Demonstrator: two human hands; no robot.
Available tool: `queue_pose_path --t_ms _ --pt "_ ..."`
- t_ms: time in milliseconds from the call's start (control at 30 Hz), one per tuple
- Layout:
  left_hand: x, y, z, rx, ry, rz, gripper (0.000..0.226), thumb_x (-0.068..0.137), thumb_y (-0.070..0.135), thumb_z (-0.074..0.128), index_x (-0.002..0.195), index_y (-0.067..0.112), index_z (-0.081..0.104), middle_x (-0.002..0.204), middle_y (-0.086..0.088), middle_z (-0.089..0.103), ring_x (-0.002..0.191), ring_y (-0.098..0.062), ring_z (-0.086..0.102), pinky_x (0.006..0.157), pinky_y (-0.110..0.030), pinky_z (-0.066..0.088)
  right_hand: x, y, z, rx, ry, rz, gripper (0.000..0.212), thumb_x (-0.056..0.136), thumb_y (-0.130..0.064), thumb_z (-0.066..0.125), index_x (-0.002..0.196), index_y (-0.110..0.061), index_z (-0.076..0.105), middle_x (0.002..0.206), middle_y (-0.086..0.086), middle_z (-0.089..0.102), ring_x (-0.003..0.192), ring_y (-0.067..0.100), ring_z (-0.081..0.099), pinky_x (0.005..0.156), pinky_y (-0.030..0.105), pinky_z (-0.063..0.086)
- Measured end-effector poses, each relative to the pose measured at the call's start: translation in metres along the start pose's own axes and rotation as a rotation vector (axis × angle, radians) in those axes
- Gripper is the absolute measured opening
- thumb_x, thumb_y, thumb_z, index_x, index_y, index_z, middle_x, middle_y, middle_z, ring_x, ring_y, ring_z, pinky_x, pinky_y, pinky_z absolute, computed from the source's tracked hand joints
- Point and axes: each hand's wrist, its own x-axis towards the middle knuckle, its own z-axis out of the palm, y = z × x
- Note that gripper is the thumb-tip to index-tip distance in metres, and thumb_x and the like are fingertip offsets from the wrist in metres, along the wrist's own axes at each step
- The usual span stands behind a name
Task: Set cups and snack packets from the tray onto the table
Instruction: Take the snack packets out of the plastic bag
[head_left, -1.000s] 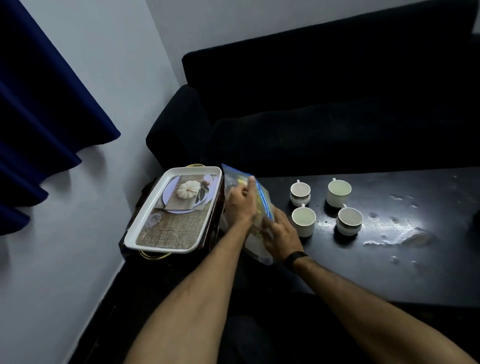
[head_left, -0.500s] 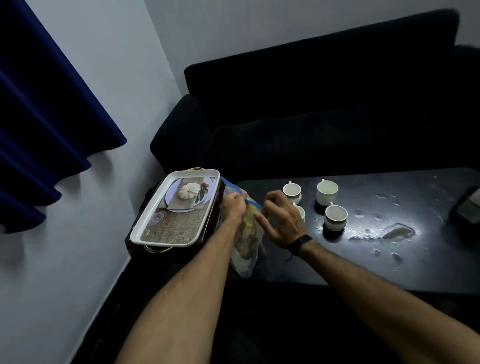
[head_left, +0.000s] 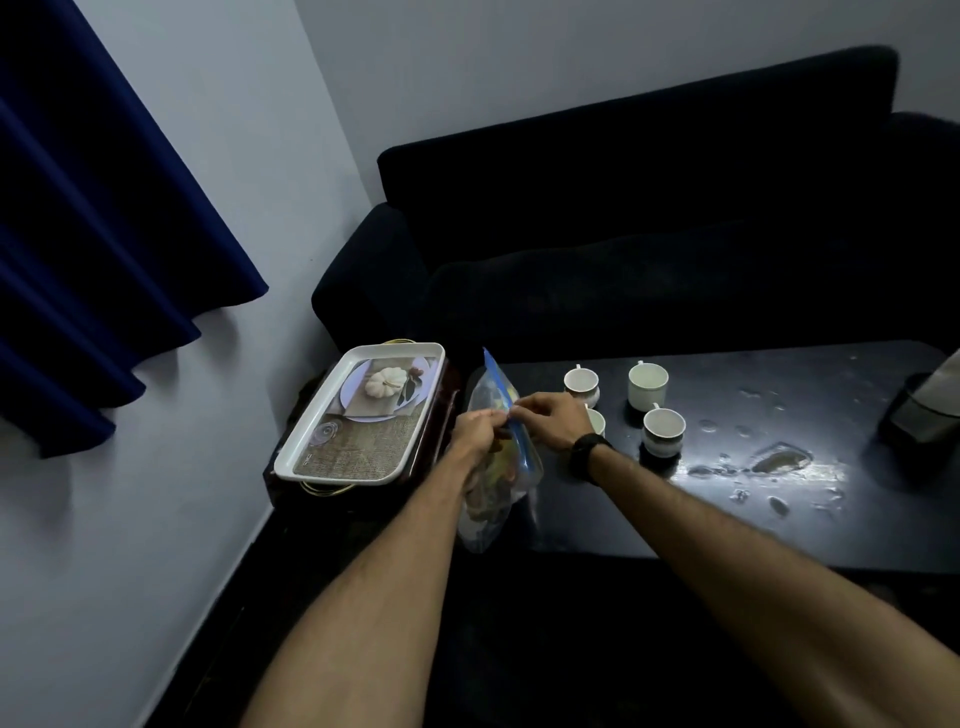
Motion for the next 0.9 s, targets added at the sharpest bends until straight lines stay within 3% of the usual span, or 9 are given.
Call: queue_pose_path --t_ms 133,233,300,400,467,567,700,800,900 --pt "-0.007 -0.004 0.003 0.058 -0.015 0.065 0.031 0.098 0.013 0.054 0.112 -0.012 0.067 0.073 -0.005 0.062 0.064 -0.010 0.054 0.057 -0.016 0.043 -0.002 -0.003 0.001 0.037 0.001 0.049 0.025 0.085 -0.034 0.069 0.095 -0.012 0.078 0.088 0.004 0.075 0.081 0.018 0.069 0.079 0.034 0.059" --pt "-0.008 0.001 0.004 0.012 0.052 0.025 0.043 0.100 0.033 0.048 0.111 -0.004 0.068 0.097 -0.019 0.070 0.091 -0.030 0.066 0.084 -0.038 0.053 -0.001 -0.004 0.005 0.031 0.018 0.066 0.018 0.082 -0.021 0.070 0.095 -0.012 0.079 0.092 0.006 0.077 0.081 0.016 0.070 0.069 0.023 0.057" --pt "-0.006 0.001 0.005 0.086 0.094 0.013 0.042 0.097 0.041 0.052 0.098 0.002 0.069 0.105 -0.021 0.071 0.097 -0.032 0.066 0.092 -0.044 0.052 -0.001 -0.004 0.007 0.036 0.006 0.068 0.018 0.080 -0.015 0.071 0.096 -0.011 0.078 0.091 0.006 0.077 0.078 0.014 0.071 0.061 0.015 0.053" --pt "-0.003 -0.002 0.004 0.170 0.135 0.016 0.022 0.091 0.030 0.062 0.076 0.014 0.064 0.101 -0.018 0.072 0.086 -0.026 0.064 0.085 -0.039 0.054 0.000 -0.002 0.010 0.074 0.016 0.089 0.018 0.080 -0.017 0.074 0.095 -0.008 0.077 0.091 0.010 0.076 0.084 0.022 0.074 0.077 0.035 0.061" --pt "-0.003 -0.003 0.005 0.073 0.101 -0.023 0.014 0.091 0.018 0.063 0.078 0.012 0.066 0.094 -0.018 0.072 0.078 -0.023 0.063 0.075 -0.037 0.055 0.001 0.001 0.011 0.096 0.044 0.117 0.022 0.079 -0.021 0.074 0.097 -0.008 0.076 0.093 0.011 0.076 0.085 0.024 0.073 0.081 0.042 0.061" --pt "-0.007 -0.004 0.005 -0.146 0.031 -0.096 0.008 0.089 0.005 0.060 0.088 0.005 0.069 0.076 -0.009 0.069 0.058 -0.014 0.066 0.054 -0.025 0.050 0.002 0.005 0.009 0.091 0.064 0.137 0.036 0.076 -0.039 0.077 0.098 -0.010 0.076 0.094 0.008 0.076 0.088 0.022 0.072 0.082 0.041 0.060" --pt "-0.007 -0.006 0.005 -0.104 -0.050 -0.088 0.016 0.089 0.000 0.060 0.101 -0.003 0.071 0.087 -0.014 0.070 0.062 -0.014 0.065 0.056 -0.020 0.050 0.002 0.006 0.004 0.037 0.031 0.179 0.034 0.076 -0.045 0.077 0.090 -0.014 0.079 0.086 0.004 0.076 0.082 0.018 0.071 0.078 0.036 0.061" --pt "-0.005 -0.004 0.008 -0.011 -0.040 -0.050 0.017 0.088 -0.003 0.062 0.076 0.005 0.069 0.063 -0.004 0.067 0.053 -0.009 0.062 0.057 -0.023 0.045 0.003 0.001 0.002 -0.004 0.051 0.197 0.018 0.076 -0.029 0.072 0.081 -0.014 0.080 0.077 0.006 0.075 0.076 0.020 0.069 0.077 0.036 0.060" --pt "-0.004 0.002 0.011 -0.002 0.075 -0.049 0.008 0.083 0.003 0.067 0.081 -0.003 0.073 0.074 -0.015 0.067 0.071 -0.023 0.062 0.065 -0.034 0.051 0.004 -0.007 0.004 -0.024 0.083 0.184 0.017 0.076 -0.020 0.063 0.075 -0.010 0.077 0.077 0.010 0.075 0.080 0.026 0.070 0.075 0.037 0.059"
